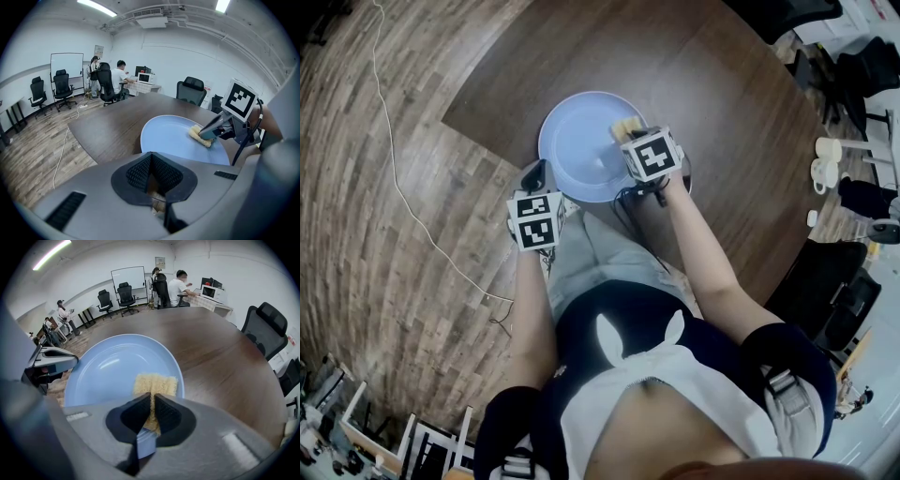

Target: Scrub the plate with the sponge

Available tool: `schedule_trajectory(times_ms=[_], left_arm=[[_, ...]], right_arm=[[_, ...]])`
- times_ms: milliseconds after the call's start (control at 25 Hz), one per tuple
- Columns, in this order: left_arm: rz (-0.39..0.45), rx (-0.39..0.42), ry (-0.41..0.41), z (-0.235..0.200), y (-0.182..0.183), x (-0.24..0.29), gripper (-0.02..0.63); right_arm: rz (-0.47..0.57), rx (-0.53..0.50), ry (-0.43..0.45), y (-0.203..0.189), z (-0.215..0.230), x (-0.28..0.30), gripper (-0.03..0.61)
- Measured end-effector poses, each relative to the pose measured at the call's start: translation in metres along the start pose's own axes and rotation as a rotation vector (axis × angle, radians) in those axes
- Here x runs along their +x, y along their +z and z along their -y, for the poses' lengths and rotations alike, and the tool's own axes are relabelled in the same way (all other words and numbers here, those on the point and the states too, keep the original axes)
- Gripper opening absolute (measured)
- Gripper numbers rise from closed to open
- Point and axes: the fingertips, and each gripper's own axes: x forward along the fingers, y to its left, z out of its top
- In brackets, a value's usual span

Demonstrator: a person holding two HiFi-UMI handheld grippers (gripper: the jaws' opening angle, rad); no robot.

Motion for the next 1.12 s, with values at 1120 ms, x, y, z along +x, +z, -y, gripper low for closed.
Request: schedule_trajectory(times_ms=[1120], left_arm=[[0.013,-0.027,0.002,0.002,-0.001,0.0,0.003]], right_arm=[[0.028,0.008,0.076,-0.005,-0.019,-0.001,0.026]])
